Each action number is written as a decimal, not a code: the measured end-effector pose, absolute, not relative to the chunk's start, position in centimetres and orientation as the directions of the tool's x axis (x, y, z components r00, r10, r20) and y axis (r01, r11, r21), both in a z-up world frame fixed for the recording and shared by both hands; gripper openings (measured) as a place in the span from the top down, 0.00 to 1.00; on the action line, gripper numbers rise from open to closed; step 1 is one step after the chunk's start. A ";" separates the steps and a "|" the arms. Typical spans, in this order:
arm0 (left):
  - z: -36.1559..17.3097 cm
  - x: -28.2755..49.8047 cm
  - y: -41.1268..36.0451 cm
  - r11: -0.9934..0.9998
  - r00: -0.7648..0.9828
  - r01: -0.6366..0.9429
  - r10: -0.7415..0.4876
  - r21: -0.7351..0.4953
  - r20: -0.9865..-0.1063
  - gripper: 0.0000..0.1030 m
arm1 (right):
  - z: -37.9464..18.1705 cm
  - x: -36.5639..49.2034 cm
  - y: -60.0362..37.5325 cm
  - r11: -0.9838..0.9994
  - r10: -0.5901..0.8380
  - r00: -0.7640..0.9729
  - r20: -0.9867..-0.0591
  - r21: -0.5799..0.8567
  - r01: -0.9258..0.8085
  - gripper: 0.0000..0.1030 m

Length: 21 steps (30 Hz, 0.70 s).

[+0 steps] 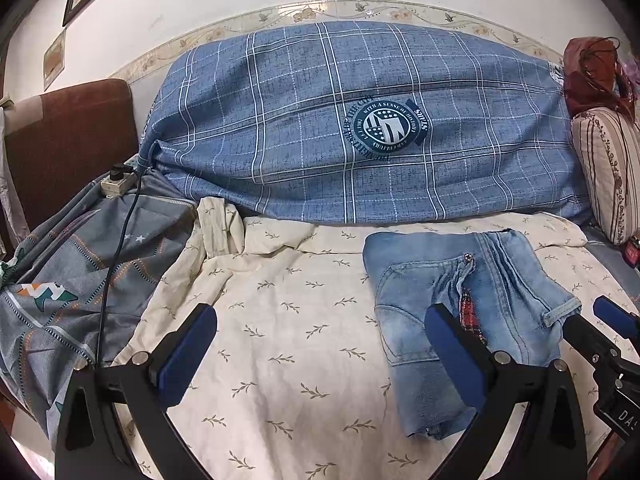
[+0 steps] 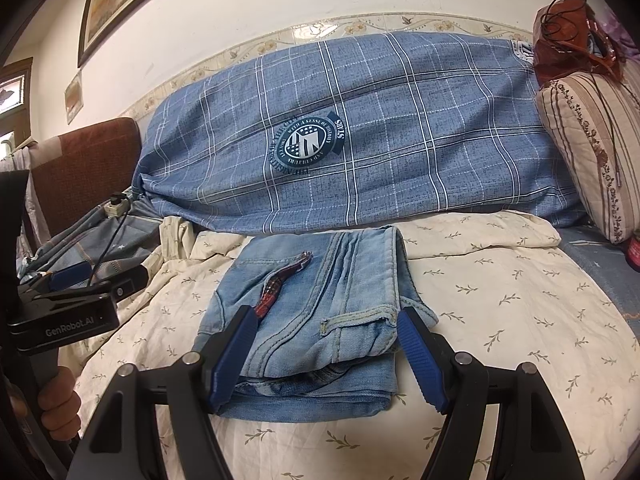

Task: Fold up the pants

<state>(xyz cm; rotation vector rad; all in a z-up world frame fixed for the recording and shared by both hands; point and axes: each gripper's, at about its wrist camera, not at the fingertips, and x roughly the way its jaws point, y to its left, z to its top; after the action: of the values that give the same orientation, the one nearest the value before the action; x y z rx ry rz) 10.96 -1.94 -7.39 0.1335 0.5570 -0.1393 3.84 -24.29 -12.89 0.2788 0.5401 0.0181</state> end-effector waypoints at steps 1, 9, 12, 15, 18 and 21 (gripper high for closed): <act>-7.4 10.9 -2.0 0.982 0.840 0.169 -0.096 0.089 -0.533 0.00 | -12.9 3.8 -24.2 0.962 0.090 0.859 -0.505 0.266 0.056 0.27; -7.3 10.8 -2.0 0.981 0.842 0.171 -0.097 0.092 -0.531 0.00 | -12.8 3.8 -24.3 0.962 0.091 0.860 -0.503 0.266 0.054 0.27; -7.3 10.7 -2.1 0.980 0.842 0.176 -0.099 0.096 -0.531 0.00 | -12.8 3.8 -24.3 0.962 0.091 0.860 -0.502 0.266 0.054 0.27; -7.3 10.7 -2.2 0.979 0.842 0.178 -0.100 0.097 -0.530 0.00 | -12.8 3.8 -24.3 0.963 0.090 0.860 -0.502 0.266 0.054 0.27; -7.3 10.7 -2.2 0.979 0.842 0.177 -0.100 0.097 -0.530 0.00 | -12.8 3.8 -24.2 0.962 0.090 0.860 -0.503 0.266 0.055 0.27; -7.3 10.7 -2.2 0.979 0.842 0.179 -0.101 0.098 -0.530 0.00 | -12.8 3.8 -24.2 0.963 0.090 0.860 -0.502 0.266 0.054 0.27</act>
<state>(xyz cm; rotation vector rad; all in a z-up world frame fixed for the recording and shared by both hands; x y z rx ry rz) 10.71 -2.20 -7.25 0.1456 0.5502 -0.1482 3.83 -24.21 -12.76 0.2774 0.5367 0.0189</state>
